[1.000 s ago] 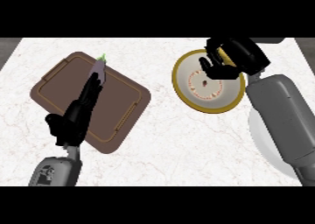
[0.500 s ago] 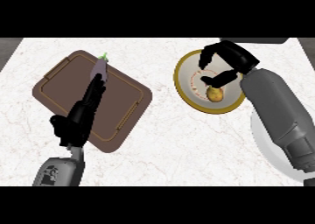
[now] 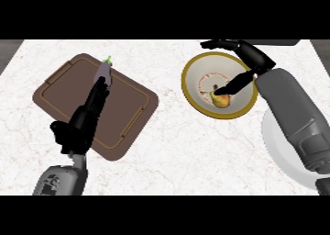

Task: Pick the pear from the plate and place it in the bowl

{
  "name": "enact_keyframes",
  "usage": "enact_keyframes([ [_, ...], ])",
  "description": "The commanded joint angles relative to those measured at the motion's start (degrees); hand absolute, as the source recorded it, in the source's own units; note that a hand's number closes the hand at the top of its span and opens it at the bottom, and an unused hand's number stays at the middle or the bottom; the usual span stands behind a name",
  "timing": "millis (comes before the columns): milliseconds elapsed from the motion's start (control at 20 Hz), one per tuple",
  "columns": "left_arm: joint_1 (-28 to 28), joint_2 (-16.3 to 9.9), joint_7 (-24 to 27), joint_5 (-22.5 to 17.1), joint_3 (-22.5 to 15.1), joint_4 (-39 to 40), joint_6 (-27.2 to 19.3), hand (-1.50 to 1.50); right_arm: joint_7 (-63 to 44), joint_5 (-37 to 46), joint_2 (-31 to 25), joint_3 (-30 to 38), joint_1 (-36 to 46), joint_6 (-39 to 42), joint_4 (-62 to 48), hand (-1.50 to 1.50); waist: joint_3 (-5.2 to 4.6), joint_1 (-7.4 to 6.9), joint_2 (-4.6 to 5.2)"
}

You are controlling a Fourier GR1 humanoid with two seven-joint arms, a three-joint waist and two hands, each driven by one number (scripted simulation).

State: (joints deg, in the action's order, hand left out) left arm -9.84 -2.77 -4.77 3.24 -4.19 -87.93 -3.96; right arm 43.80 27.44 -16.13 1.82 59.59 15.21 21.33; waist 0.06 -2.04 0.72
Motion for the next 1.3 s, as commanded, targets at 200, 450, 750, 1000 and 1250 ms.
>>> enact_keyframes([
  [200, 0.97, 0.22, 0.99, 0.11, 0.22, 0.68, 0.11, 0.0, -0.72, -7.14, -3.91, 8.02, 4.23, 7.57, -5.04, -1.5, -0.03, 0.62, -0.28],
  [450, 0.87, -0.87, 2.53, -0.46, 1.29, 1.36, 1.26, 0.0, -3.88, -9.54, -7.92, 10.71, 7.49, 14.39, -9.44, -1.5, -0.02, -0.12, 0.1],
  [750, -0.19, -0.43, -1.6, -0.4, 0.25, -2.17, 1.06, 0.0, -1.33, -11.01, -14.5, 11.38, 4.75, 25.51, -10.57, -1.5, 0.08, -0.62, 0.4],
  [1000, 2.56, 0.11, 1.02, 0.09, -0.06, -0.18, 0.84, 0.0, 2.55, -11.31, -15.88, 10.27, -0.21, 30.18, -8.65, -1.5, 0.09, -0.1, 0.22],
  [1250, 0.69, 0.79, -0.74, 0.41, -0.27, -1.19, -0.07, 0.0, 3.82, -10.51, -15.78, 8.39, -1.69, 28.84, -6.81, -1.5, 0.17, -0.98, 0.58],
])
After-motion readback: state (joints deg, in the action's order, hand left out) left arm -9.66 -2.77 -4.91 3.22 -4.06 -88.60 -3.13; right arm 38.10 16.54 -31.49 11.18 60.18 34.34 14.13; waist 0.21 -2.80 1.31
